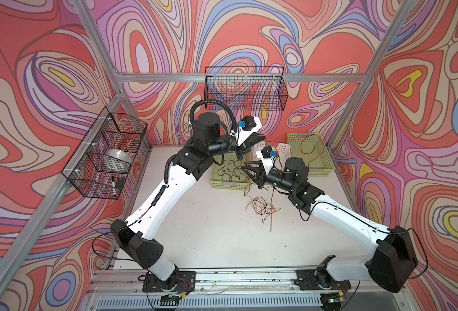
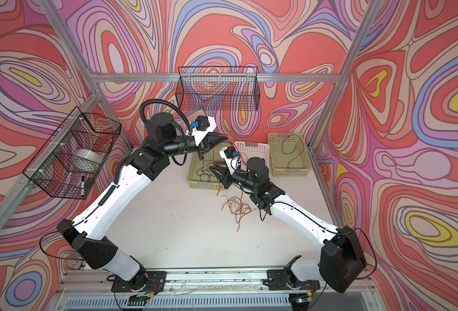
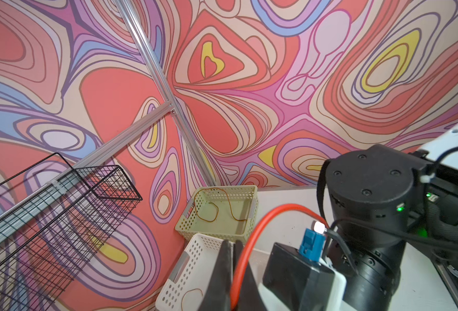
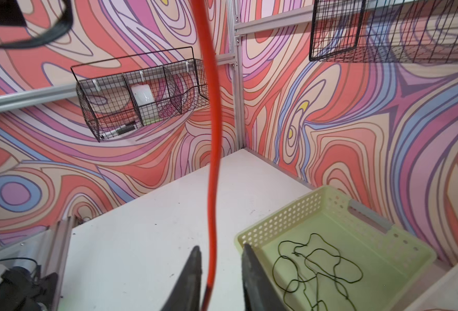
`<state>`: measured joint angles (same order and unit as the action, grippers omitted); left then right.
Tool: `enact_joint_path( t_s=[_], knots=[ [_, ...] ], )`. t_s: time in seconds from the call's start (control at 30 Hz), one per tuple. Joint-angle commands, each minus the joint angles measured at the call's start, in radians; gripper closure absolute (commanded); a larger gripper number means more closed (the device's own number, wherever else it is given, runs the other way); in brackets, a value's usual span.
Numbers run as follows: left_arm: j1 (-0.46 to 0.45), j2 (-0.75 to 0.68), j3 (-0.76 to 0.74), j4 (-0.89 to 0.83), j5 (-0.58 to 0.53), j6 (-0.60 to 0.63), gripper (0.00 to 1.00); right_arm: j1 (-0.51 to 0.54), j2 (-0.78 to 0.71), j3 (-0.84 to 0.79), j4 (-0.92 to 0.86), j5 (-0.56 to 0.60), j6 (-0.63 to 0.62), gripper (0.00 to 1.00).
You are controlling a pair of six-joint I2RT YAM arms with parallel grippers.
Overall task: Untangle the cables
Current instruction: 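Grasp the hanging red wire with the right gripper below the left gripper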
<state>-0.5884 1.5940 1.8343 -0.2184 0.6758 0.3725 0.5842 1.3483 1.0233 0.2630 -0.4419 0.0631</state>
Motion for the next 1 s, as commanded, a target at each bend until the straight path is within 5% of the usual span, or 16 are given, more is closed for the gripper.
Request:
enact_joint_path(
  t_s=[0.0,0.07,0.13,0.57,0.8,0.97],
  knots=[
    [-0.002,-0.004,0.042,-0.038,-0.086,-0.013,1.00,0.010,-0.038,0.014,-0.037,0.004,0.021,0.67],
    [-0.004,0.001,0.056,-0.071,-0.118,-0.030,1.00,0.020,-0.068,0.007,-0.050,-0.008,0.014,0.39],
    [-0.002,0.002,0.063,-0.089,-0.136,-0.032,1.00,0.033,-0.101,0.008,-0.082,-0.017,-0.002,0.31],
    [-0.003,0.030,0.150,-0.198,-0.207,-0.010,1.00,0.061,-0.179,0.130,-0.296,-0.093,-0.070,0.27],
    [-0.002,0.014,0.123,-0.217,-0.169,0.032,1.00,0.063,-0.377,-0.007,-0.136,0.207,-0.184,0.17],
    [-0.003,0.015,0.123,-0.239,-0.158,0.058,1.00,0.062,-0.401,0.031,-0.284,0.281,-0.271,0.16]
  ],
)
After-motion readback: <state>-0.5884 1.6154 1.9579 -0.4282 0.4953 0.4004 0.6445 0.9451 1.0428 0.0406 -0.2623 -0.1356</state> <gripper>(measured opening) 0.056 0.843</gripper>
